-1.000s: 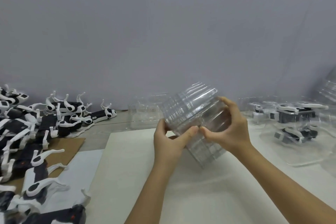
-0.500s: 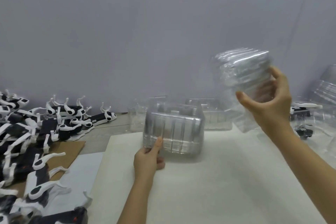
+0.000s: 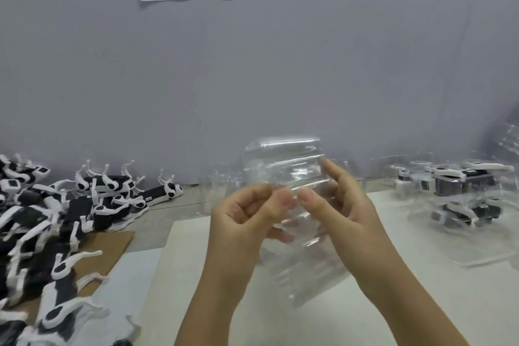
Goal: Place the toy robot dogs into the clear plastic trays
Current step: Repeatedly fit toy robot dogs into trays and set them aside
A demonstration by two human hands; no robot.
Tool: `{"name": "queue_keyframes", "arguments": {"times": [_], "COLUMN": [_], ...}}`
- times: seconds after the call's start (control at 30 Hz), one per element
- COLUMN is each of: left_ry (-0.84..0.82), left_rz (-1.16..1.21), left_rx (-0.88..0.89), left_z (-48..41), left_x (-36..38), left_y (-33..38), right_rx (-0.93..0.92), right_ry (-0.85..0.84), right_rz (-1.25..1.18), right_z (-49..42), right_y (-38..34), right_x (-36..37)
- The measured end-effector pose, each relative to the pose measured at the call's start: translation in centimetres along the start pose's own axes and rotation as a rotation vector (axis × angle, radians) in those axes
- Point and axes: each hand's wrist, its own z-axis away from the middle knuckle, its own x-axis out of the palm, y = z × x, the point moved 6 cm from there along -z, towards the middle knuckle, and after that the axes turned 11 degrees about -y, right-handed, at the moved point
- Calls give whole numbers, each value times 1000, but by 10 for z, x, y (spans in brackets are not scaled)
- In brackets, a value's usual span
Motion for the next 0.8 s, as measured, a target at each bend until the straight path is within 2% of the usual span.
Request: {"name": "queue_keyframes", "arguments": {"times": [0.07,0.17,0.37,0.63,0.7,0.8], "left_ry": [61,122,-70,-281,-302,-239], "left_rz": [-19,88,217,314,311,227], "left_rx": [44,63,93,-23,-44,-45], "left_z": [3,2,-1,-4,-4,-7], "left_x": [3,-2,3,-1,-2,-7], "left_y": [2,-1,1,-2,-2,-1], "right_rx": [0,-21,-73,-115,-117,-102], "right_ry": [-25,-3,9,-16,-25,-29], "right_rz": [-45,-72,-114,-117,-116,-121], "right_z": [1,1,-2,-3,-3,-4], "right_y": [-1,-3,-5,-8,-8,-7], "right_x": [6,7,3,2,2,1]}}
